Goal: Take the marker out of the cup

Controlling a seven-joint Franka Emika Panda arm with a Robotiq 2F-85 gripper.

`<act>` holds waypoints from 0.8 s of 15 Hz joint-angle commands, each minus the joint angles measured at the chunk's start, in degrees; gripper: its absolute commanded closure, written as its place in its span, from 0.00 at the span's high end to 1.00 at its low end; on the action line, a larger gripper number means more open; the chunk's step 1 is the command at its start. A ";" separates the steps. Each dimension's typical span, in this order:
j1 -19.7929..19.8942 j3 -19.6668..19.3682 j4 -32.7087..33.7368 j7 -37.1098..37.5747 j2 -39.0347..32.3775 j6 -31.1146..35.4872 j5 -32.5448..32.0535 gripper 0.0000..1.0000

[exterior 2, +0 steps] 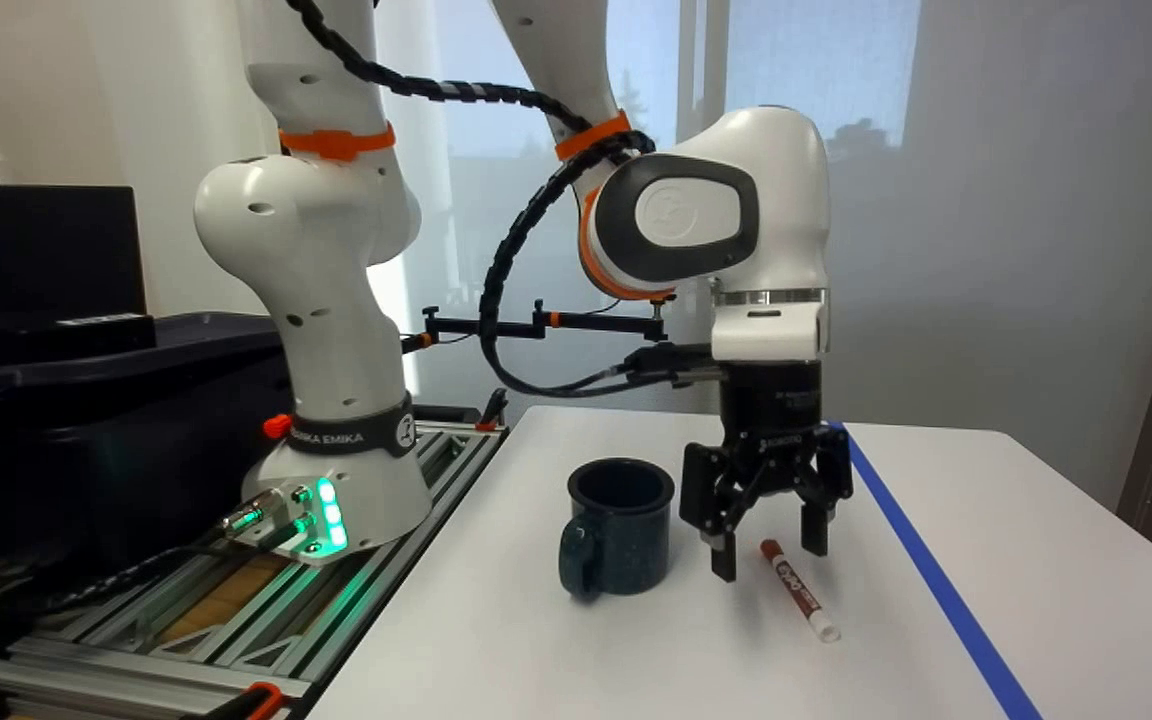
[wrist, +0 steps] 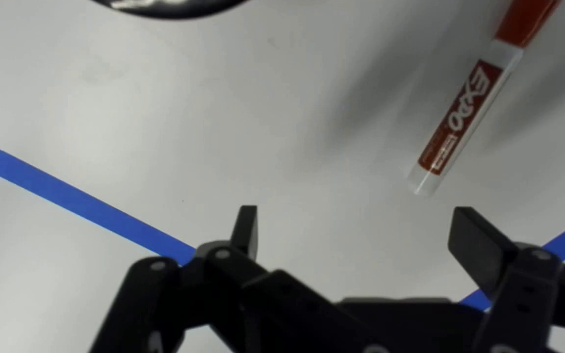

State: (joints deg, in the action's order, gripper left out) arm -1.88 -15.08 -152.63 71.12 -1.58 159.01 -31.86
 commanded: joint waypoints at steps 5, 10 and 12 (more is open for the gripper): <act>3.70 8.84 -7.27 -15.88 13.41 -2.95 5.30 1.00; 3.12 11.64 -4.69 -36.11 16.25 -7.58 15.81 1.00; 3.61 12.44 -6.85 -42.18 20.01 -9.72 18.27 1.00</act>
State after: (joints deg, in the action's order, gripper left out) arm 0.93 -4.10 -156.92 37.94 12.07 153.47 -17.81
